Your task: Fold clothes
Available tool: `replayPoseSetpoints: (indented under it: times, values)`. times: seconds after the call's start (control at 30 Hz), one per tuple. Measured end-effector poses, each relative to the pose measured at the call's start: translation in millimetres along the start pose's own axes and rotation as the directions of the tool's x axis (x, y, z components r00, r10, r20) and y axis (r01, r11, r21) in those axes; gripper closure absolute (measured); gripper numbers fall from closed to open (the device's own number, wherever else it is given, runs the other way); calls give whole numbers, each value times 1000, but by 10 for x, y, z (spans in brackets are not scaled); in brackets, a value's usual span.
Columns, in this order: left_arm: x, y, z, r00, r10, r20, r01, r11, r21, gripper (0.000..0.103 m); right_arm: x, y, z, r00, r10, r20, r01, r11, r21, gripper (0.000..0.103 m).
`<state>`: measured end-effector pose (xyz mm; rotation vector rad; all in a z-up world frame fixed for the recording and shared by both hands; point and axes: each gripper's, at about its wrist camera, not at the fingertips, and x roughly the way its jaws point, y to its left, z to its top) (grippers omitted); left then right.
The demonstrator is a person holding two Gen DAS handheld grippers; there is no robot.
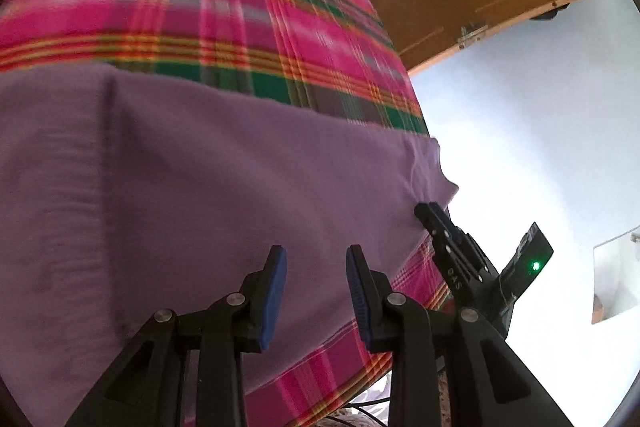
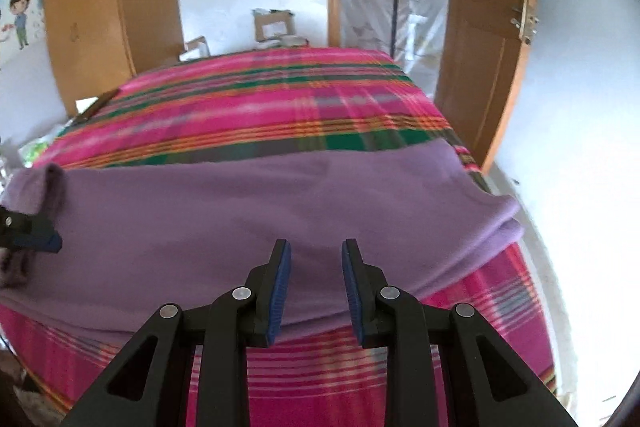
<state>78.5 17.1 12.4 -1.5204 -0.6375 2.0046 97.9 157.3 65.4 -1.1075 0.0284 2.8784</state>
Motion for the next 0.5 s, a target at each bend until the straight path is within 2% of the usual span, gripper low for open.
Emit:
replayPoseSetpoints:
  times: [0.2, 0.3, 0.4, 0.5]
  values:
    - [158, -35, 73, 1000, -4, -20, 4, 1000, 2, 72, 50, -410, -21, 997, -79, -18, 80, 992, 95, 76]
    - [233, -56, 108, 1000, -5, -30, 6, 1000, 10, 72, 64, -563, -13, 990, -138, -35, 141, 985, 102, 76]
    - [283, -70, 149, 999, -19, -40, 19, 1000, 8, 71, 63, -773, 12, 982, -180, -50, 186, 970, 155, 76]
    - [331, -91, 191, 998, -31, -49, 31, 999, 12, 70, 54, -956, 8, 980, -187, -63, 196, 958, 210, 76]
